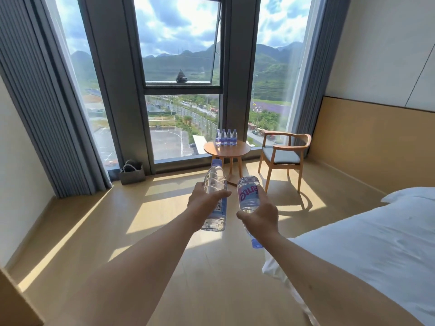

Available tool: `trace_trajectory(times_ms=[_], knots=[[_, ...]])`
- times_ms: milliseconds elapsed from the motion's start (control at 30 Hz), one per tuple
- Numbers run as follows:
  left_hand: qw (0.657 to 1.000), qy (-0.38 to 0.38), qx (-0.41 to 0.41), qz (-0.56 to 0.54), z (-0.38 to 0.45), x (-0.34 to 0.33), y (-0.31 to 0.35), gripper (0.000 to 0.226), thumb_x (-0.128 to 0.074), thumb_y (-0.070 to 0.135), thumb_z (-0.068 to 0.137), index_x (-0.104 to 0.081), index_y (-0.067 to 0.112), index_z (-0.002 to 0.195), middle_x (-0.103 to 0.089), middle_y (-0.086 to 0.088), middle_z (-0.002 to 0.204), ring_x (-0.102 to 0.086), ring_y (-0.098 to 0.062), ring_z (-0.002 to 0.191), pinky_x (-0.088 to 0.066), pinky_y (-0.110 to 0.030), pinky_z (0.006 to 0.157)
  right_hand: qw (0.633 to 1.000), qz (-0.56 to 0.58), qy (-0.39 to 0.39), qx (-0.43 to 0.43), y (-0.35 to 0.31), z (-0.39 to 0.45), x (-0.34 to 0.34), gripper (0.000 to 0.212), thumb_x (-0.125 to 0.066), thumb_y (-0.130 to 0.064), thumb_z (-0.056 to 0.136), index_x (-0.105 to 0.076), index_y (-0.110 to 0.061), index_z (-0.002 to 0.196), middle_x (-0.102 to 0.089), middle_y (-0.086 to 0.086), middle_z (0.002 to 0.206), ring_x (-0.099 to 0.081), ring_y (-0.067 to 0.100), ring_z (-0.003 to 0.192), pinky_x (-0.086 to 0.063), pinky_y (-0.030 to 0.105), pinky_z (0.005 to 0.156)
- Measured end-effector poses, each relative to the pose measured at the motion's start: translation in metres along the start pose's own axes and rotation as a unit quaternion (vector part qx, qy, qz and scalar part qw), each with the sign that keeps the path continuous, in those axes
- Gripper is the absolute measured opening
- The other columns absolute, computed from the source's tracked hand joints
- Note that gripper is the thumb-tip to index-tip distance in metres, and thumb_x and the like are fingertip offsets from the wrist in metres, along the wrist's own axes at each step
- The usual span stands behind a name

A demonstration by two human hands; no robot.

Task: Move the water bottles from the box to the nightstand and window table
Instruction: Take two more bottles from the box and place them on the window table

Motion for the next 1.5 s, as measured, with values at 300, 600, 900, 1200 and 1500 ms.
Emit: trace_trajectory(times_ms=[300,600,900,1200,1500], knots=[[0.999,-0.05,0.001,0.012,0.196,0.023,0.013,0.076,-0.089,0.044,0.069,-0.046,0.028,0.13,-0.065,-0.002,0.113,-0.067,-0.026,0.1,-0.058,-0.047,0.091,0.998,-0.003,0.032,-0.05,-0.004,0.146,-0.11,0.091,-0.091,-0.021,0.067,-0.047,-0.015,0.146,-0.062,0.007,0.116,-0.062,0.024,0.101,-0.057,0.028,0.079],[0.996,-0.08,0.012,0.026,0.347,-0.004,0.015,0.074,-0.089,0.043,0.069,-0.048,0.027,0.128,-0.066,-0.001,0.111,-0.068,-0.023,0.098,-0.055,-0.035,0.074,0.995,0.011,0.034,-0.096,0.039,0.28,-0.183,0.089,-0.09,-0.022,0.069,-0.046,-0.017,0.146,-0.061,0.008,0.116,-0.063,0.026,0.101,-0.059,0.036,0.082],[0.999,-0.034,0.026,0.025,0.539,-0.071,0.029,0.073,-0.091,0.043,0.058,-0.053,0.027,0.119,-0.069,-0.003,0.105,-0.07,-0.022,0.095,-0.059,-0.039,0.082,0.991,0.04,0.019,-0.127,0.128,0.475,-0.234,0.096,-0.091,-0.022,0.068,-0.042,-0.017,0.151,-0.061,0.008,0.117,-0.063,0.025,0.103,-0.06,0.037,0.084],[0.998,-0.018,0.051,0.037,0.695,-0.131,0.044,0.068,-0.092,0.042,0.061,-0.052,0.03,0.115,-0.068,0.001,0.102,-0.071,-0.019,0.089,-0.058,-0.034,0.071,0.992,0.025,-0.022,-0.122,0.185,0.628,-0.276,0.089,-0.09,-0.024,0.066,-0.047,-0.02,0.144,-0.062,0.006,0.114,-0.063,0.025,0.101,-0.059,0.038,0.084],[0.997,-0.034,0.048,0.043,0.888,-0.179,0.037,0.084,-0.092,0.051,0.051,-0.052,0.03,0.122,-0.069,0.001,0.109,-0.069,-0.02,0.095,-0.06,-0.042,0.086,0.992,0.017,-0.017,-0.121,0.249,0.78,-0.347,0.087,-0.092,-0.027,0.066,-0.049,-0.021,0.142,-0.061,0.001,0.109,-0.064,0.019,0.096,-0.059,0.032,0.078]])
Point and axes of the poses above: each hand's wrist, its own z-axis towards the middle knuckle, its own x-axis out of the back of the hand, y = z × x, the point moved 1 cm from there along z, towards the middle knuckle
